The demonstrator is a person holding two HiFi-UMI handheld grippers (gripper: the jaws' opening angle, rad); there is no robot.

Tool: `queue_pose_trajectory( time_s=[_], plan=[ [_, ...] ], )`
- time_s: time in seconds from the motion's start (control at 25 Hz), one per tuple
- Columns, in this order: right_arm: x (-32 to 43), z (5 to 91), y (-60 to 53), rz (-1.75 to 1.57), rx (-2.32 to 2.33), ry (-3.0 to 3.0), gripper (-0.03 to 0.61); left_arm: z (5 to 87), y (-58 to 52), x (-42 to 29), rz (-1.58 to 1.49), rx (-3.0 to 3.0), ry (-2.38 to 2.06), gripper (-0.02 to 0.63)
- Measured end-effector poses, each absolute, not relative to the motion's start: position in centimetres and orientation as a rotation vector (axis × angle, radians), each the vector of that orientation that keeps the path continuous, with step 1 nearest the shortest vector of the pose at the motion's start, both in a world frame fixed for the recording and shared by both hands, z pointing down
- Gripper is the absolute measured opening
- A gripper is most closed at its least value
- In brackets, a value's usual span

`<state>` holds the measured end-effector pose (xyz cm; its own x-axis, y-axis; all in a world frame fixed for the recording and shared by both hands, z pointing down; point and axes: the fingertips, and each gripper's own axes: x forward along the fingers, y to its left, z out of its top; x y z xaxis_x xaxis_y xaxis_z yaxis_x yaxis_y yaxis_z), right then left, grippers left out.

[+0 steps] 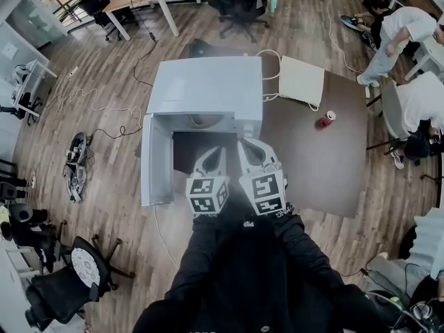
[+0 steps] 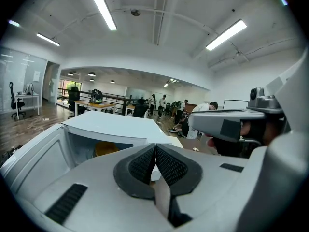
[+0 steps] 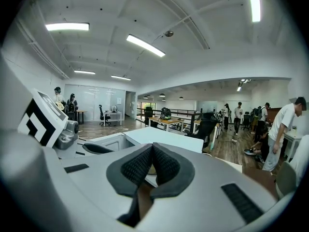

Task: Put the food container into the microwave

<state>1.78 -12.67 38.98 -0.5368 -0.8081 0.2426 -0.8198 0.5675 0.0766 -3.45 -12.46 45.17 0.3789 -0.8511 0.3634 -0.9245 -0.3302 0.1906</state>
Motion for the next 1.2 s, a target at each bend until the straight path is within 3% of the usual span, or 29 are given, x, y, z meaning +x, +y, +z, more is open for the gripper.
queue_pose_trajectory(
  time_s=[1.2],
  plan=[
    [2.2, 40.0, -13.8, 0.092, 1.391, -2.523, 0.023, 46.4, -13.7, -3.5, 0.332, 2.277, -1.519, 0.034]
  ],
)
